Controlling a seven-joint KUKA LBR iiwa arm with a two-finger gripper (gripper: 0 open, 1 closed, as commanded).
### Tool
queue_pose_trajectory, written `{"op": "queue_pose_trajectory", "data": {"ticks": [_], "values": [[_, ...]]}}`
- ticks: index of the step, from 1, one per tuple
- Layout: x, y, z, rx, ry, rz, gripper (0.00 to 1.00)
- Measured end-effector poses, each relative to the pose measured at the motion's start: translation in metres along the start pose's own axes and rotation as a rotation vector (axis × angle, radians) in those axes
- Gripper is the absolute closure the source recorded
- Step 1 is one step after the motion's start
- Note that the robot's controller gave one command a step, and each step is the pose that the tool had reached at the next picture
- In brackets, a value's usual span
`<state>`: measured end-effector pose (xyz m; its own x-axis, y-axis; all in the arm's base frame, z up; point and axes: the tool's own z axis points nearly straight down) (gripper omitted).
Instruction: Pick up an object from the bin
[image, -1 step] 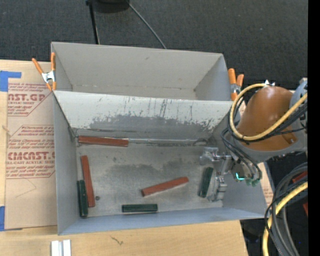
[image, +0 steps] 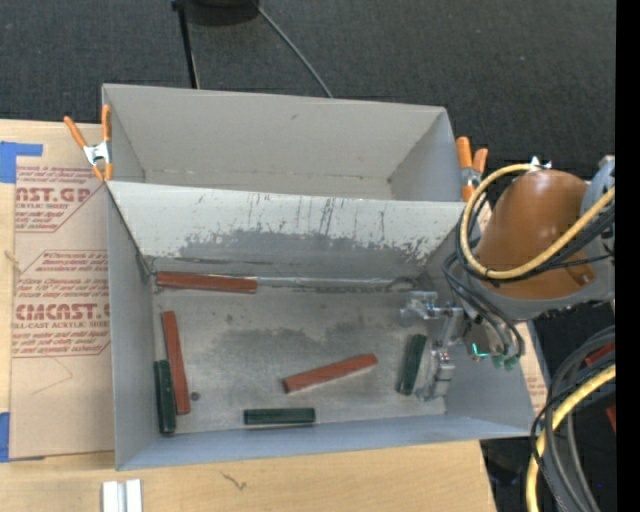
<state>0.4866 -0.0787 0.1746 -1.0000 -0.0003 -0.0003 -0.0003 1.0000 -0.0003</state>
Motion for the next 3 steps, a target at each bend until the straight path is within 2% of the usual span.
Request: {"op": "queue_pose_trajectory", "data": {"ticks": [1,2,3], "values": [[0.000,-0.004,0.061,0.001,-0.006,0.009,0.00],[-0.026,-0.028,0.103,-0.001,-0.001,0.096,0.00],[-0.074,-0.041,0.105,-0.001,0.001,0.096,1.00]]}}
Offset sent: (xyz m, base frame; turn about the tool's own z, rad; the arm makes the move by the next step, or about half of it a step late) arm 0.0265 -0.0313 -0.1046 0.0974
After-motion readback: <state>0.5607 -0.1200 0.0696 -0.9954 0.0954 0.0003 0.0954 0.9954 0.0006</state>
